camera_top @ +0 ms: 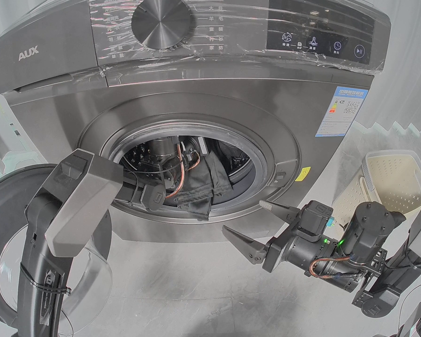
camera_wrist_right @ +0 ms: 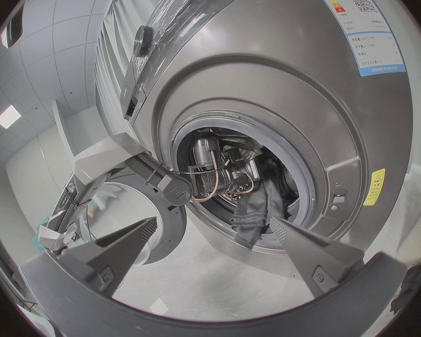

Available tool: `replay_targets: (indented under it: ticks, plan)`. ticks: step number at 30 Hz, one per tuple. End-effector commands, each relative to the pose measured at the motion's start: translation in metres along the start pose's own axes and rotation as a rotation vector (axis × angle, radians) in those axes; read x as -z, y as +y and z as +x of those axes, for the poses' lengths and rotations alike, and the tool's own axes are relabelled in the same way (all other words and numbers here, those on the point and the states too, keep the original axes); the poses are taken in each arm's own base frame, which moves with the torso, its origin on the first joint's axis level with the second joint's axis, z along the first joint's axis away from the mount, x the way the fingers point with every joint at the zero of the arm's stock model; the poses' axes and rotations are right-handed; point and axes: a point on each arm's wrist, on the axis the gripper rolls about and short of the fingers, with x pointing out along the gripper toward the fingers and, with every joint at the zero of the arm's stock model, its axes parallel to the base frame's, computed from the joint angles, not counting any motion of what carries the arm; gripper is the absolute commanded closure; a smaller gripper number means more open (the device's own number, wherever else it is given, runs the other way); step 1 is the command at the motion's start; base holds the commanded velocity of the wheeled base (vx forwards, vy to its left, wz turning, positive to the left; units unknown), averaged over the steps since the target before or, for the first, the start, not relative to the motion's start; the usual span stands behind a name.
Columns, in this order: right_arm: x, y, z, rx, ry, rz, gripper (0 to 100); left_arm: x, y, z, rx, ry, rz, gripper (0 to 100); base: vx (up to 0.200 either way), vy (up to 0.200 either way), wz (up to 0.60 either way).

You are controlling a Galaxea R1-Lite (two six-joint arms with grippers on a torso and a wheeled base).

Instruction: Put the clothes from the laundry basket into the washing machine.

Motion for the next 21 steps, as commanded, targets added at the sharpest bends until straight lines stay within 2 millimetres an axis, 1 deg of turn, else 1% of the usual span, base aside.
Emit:
replay_targets:
  ticks: [1,2,6,7,9,11,12,13,16,17,18,21]
  plan:
    - [0.000,-0.001,0.001,0.002,-0.002,0.001,0,0.002,0.009,0.018,-0.039,-0.089,-0.025,100,0.000,0.000,0.00]
    - [0.000,-0.001,0.001,0.002,-0.002,0.001,0,-0.002,0.011,0.019,-0.045,-0.103,-0.026,100,0.000,0.000,0.00]
    - [0.000,-0.001,0.001,0.002,-0.002,0.001,0,0.003,0.014,0.017,-0.054,-0.084,-0.023,100,0.000,0.000,0.00]
    - [0.000,-0.001,0.001,0.002,-0.002,0.001,0,0.005,0.013,0.016,-0.056,-0.073,-0.022,0,0.000,0.000,0.00]
    - [0.000,-0.001,0.001,0.002,-0.002,0.001,0,0.008,0.013,0.013,-0.057,-0.050,-0.022,0,0.000,0.000,0.00]
    - [-0.001,-0.001,0.000,0.002,-0.003,0.001,0,0.011,0.009,0.005,-0.051,-0.009,-0.019,0,0.000,0.000,0.00]
    - [-0.001,-0.001,0.000,0.002,-0.003,0.001,0,0.011,0.009,0.005,-0.051,-0.009,-0.019,0,0.000,0.000,0.00]
    - [-0.001,-0.001,0.000,0.002,-0.003,0.001,0,0.014,0.005,-0.005,-0.042,0.042,-0.012,0,0.000,0.000,0.00]
    - [0.000,-0.001,0.001,0.002,-0.002,0.001,0,0.025,-0.002,-0.021,-0.007,0.151,0.002,0,0.000,0.000,0.00]
    - [0.000,-0.001,0.001,0.002,-0.002,0.001,0,0.025,-0.002,-0.021,-0.007,0.151,0.002,0,0.000,0.000,0.00]
    - [0.000,-0.001,0.001,0.002,-0.002,0.001,0,0.032,-0.003,-0.031,0.006,0.217,0.015,0,0.000,0.000,0.00]
    - [-0.001,0.000,0.000,0.000,-0.003,0.001,0,0.042,0.000,-0.036,0.003,0.261,0.027,0,0.000,0.000,0.00]
